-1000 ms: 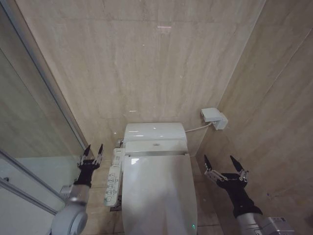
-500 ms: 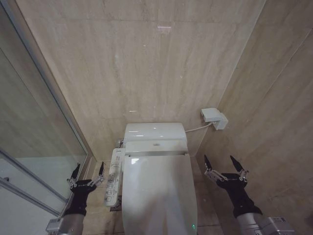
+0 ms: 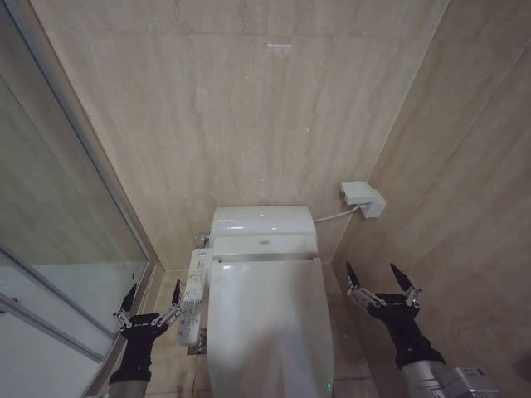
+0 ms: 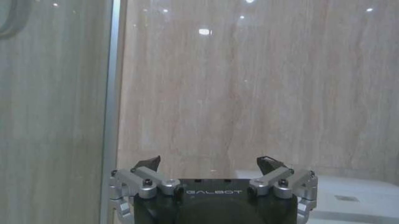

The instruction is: Open the toilet lid, clean the toilet bowl with a toilet brush, close the toilet lid, and flush.

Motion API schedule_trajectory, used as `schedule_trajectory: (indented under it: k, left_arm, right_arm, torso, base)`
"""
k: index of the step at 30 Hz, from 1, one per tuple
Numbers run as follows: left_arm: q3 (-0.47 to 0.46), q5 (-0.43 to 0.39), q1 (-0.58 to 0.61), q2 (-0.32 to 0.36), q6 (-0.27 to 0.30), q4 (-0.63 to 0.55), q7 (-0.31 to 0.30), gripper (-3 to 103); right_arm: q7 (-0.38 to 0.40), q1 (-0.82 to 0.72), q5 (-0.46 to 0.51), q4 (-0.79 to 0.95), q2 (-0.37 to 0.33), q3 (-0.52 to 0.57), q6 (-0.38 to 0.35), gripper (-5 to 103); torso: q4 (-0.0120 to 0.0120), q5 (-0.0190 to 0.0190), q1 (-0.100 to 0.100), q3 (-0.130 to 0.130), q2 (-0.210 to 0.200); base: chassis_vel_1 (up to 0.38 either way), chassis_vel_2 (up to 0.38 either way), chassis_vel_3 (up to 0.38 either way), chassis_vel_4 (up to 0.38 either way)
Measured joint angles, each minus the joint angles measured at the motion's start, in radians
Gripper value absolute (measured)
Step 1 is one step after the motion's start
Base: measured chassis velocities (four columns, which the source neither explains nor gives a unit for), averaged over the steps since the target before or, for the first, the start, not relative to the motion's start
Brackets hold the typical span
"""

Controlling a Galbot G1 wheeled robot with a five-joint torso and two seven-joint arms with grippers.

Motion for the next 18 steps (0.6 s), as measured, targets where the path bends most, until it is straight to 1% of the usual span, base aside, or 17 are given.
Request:
schedule_trajectory:
  k: [4, 7, 8, 11, 13, 15, 16, 17, 18]
  left_arm:
    - [0.001, 0.002, -0.001, -0.002, -0.003, 0.0, 0.003, 100]
    - [0.0, 0.002, -0.003, -0.003, -0.006, 0.001, 0.004, 100]
    - [0.0, 0.001, -0.005, -0.003, -0.007, 0.003, 0.006, 100]
    - [0.003, 0.001, -0.007, -0.004, -0.009, 0.008, 0.008, 100]
    - [0.008, 0.001, -0.011, -0.004, -0.01, 0.014, 0.009, 100]
    - [0.011, 0.001, -0.014, -0.005, -0.011, 0.018, 0.009, 100]
    - [0.011, 0.001, -0.014, -0.005, -0.011, 0.018, 0.009, 100]
    - [0.014, 0.001, -0.017, -0.005, -0.011, 0.023, 0.01, 100]
    - [0.014, 0.0, -0.019, -0.005, -0.011, 0.025, 0.01, 100]
  right_arm:
    - [0.0, 0.0, 0.0, 0.0, 0.0, 0.0, 0.0, 100]
    - [0.0, 0.0, 0.0, 0.0, 0.0, 0.0, 0.0, 100]
    - [0.0, 0.0, 0.0, 0.0, 0.0, 0.0, 0.0, 100]
    - [0.0, 0.0, 0.0, 0.0, 0.0, 0.0, 0.0, 100]
    - [0.0, 0.0, 0.0, 0.0, 0.0, 0.0, 0.0, 100]
    - [0.0, 0.0, 0.0, 0.0, 0.0, 0.0, 0.0, 100]
    - [0.0, 0.0, 0.0, 0.0, 0.0, 0.0, 0.0, 100]
    - [0.0, 0.0, 0.0, 0.0, 0.0, 0.0, 0.0, 100]
    - [0.0, 0.0, 0.0, 0.0, 0.0, 0.0, 0.0, 100]
  torso:
    - [0.0, -0.0006, 0.0, 0.0, 0.0]
    - [0.0, 0.0, 0.0, 0.0, 0.0]
    - [-0.0001, -0.0004, 0.0, 0.0, 0.0]
    - [-0.0001, 0.0004, 0.0, 0.0, 0.0]
    - [-0.0002, -0.0012, 0.0, 0.0, 0.0]
    - [0.0004, 0.0003, 0.0, 0.0, 0.0]
    - [0.0004, 0.0003, 0.0, 0.0, 0.0]
    - [-0.0003, -0.0003, 0.0, 0.0, 0.0]
    - [-0.0003, -0.0003, 0.0, 0.0, 0.0]
  base:
    - [0.15, -0.151, -0.157, 0.157]
    - [0.222, -0.201, -0.208, 0.177]
    - [0.226, -0.245, -0.211, 0.209]
    - [0.228, -0.239, -0.239, 0.234]
    - [0.273, -0.253, -0.25, 0.258]
    - [0.306, -0.262, -0.271, 0.298]
    - [0.319, -0.262, -0.271, 0.327]
    - [0.308, -0.332, -0.327, 0.331]
    - [0.308, -0.367, -0.33, 0.331]
